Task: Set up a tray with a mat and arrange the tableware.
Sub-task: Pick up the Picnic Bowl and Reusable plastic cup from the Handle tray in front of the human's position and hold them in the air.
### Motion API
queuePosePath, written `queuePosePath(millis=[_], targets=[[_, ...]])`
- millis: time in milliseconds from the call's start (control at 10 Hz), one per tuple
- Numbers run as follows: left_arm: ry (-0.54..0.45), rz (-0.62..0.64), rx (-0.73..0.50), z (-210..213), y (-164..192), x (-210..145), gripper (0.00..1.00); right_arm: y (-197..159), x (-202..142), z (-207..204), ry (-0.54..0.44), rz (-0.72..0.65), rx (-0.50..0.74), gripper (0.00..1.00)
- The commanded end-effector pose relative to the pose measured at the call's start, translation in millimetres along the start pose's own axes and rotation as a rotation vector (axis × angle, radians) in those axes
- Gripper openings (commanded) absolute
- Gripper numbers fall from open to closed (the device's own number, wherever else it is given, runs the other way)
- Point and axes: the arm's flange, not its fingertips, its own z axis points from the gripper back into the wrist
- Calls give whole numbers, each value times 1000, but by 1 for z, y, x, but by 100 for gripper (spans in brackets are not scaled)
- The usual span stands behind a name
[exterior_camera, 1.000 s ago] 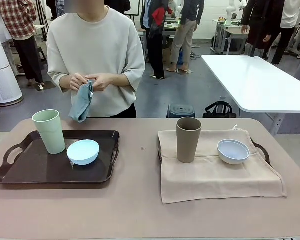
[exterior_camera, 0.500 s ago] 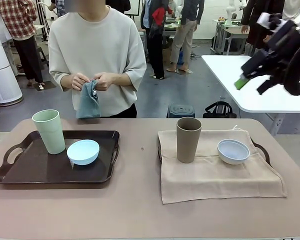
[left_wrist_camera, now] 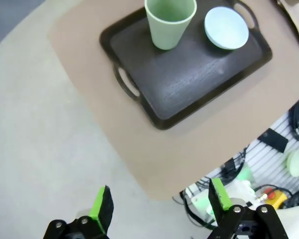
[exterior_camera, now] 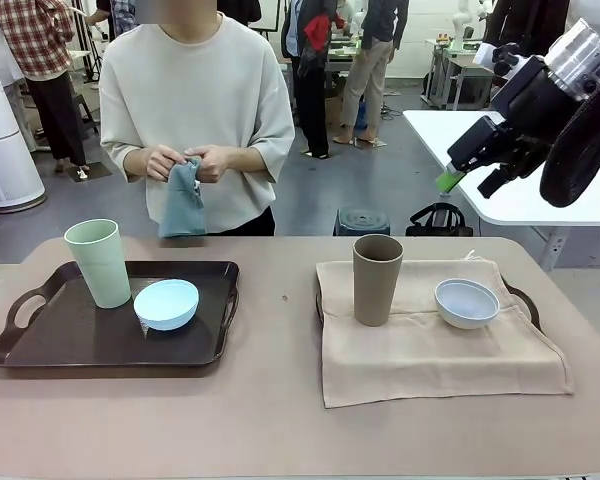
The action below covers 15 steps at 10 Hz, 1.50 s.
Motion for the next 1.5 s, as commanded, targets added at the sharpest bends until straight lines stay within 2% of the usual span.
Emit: queuePosePath(millis=[0, 100, 200, 300, 500, 700, 900, 1100, 1200, 1400], targets=[[14, -2, 4, 2, 1, -3, 100, 5, -1, 4, -12, 0, -30, 100], [14, -2, 4, 2, 1, -3, 100, 0, 0, 0, 0, 0, 0, 100], [-1, 0, -2, 0, 1, -1, 100, -13, -24, 16, -65, 13, -27, 100], [4, -48, 101, -3, 0, 18, 100, 6, -18, 8, -55, 125, -90, 100], [-5, -217, 164, 2, -10, 56, 100, 53, 19, -31, 18, 295, -141, 100], [-25, -349, 109, 1, 0, 73, 100, 92, 54, -68, 56, 415, -102, 100], [-61, -448, -50, -6, 27, 79, 100, 115, 86, -103, 82, 477, -33, 100], [-64, -632, -165, -18, 48, 86, 100, 139, 118, -143, 126, 519, 54, 100], [-112, -742, -205, -26, 43, 91, 100, 149, 125, -157, 146, 545, 87, 100], [-241, -884, -310, -44, 44, 107, 100, 160, 137, -180, 148, 571, 157, 100]])
